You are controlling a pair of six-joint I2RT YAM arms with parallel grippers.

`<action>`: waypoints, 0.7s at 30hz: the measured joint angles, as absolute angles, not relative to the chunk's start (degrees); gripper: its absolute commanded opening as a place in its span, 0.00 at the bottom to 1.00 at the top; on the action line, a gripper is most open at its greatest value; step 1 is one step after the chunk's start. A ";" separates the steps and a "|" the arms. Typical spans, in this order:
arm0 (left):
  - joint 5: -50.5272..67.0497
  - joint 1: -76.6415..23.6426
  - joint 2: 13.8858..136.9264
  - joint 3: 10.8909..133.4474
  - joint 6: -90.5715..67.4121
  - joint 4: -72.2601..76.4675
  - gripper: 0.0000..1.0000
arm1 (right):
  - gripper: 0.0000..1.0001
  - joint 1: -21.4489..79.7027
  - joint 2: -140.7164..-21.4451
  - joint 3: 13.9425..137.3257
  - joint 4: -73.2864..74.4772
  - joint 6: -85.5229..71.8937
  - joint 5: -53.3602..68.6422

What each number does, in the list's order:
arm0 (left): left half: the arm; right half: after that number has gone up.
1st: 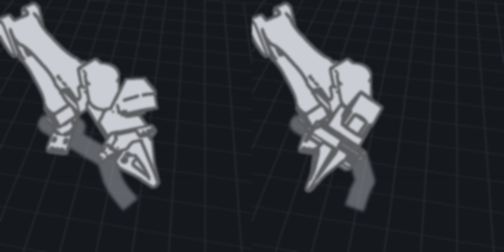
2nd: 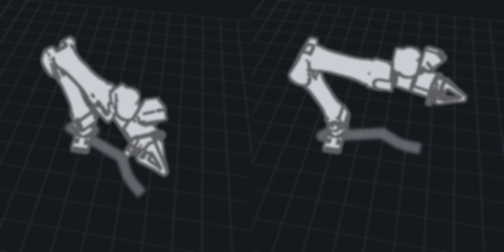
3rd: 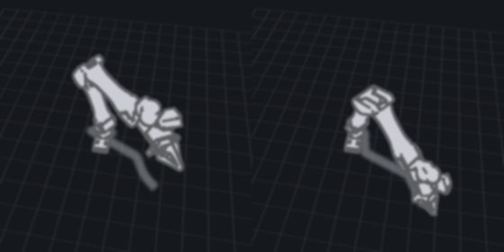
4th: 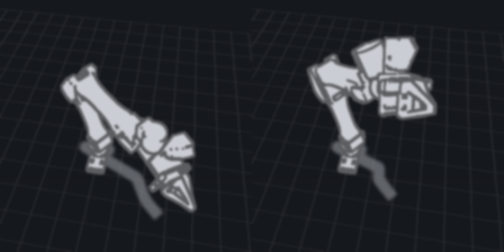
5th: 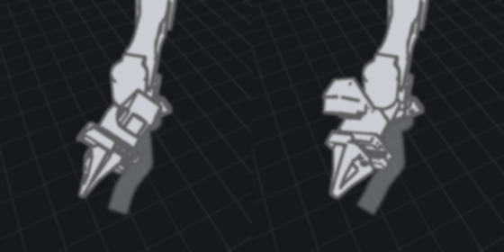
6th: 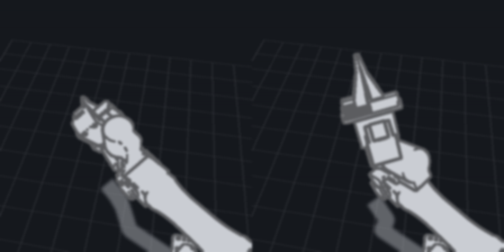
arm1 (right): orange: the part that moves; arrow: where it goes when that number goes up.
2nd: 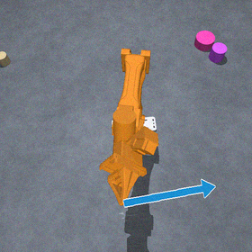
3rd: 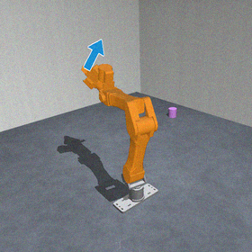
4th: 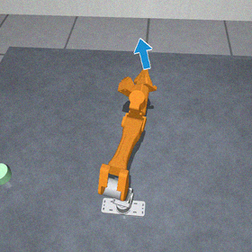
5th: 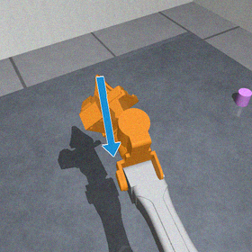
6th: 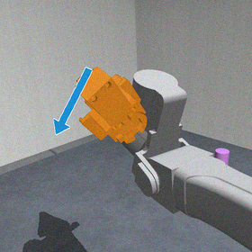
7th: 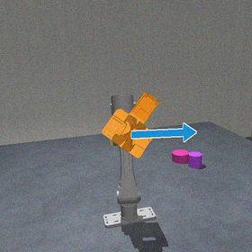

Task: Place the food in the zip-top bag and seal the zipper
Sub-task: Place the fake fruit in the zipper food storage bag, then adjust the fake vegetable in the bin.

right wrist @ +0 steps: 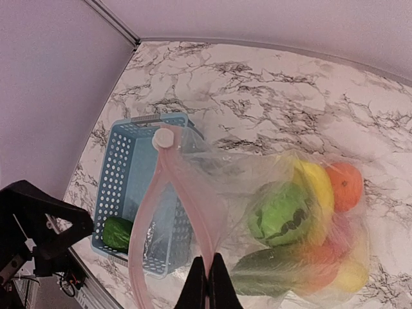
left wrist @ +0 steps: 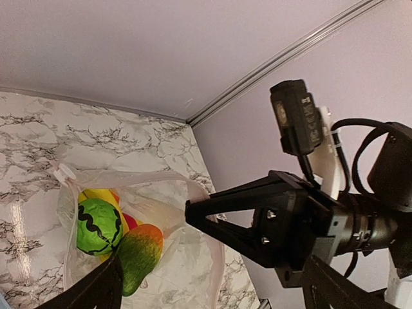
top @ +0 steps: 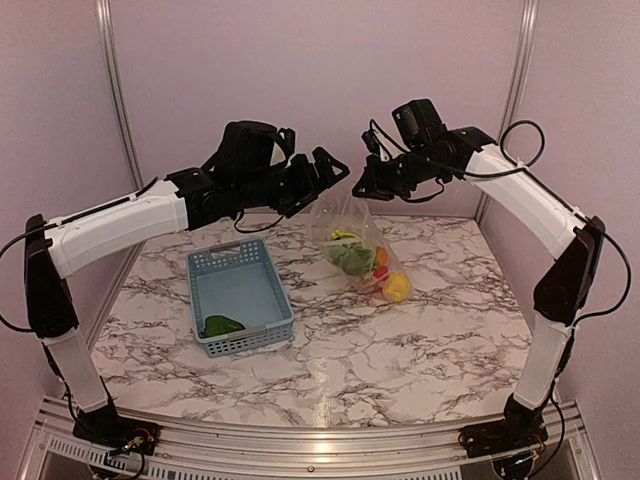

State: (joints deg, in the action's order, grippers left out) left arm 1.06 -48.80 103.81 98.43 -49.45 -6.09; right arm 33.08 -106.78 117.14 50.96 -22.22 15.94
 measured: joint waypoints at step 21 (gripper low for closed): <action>-12.56 -45.93 81.97 80.95 -13.87 -38.13 0.91 | 0.00 32.88 -106.76 115.28 49.32 -21.80 16.64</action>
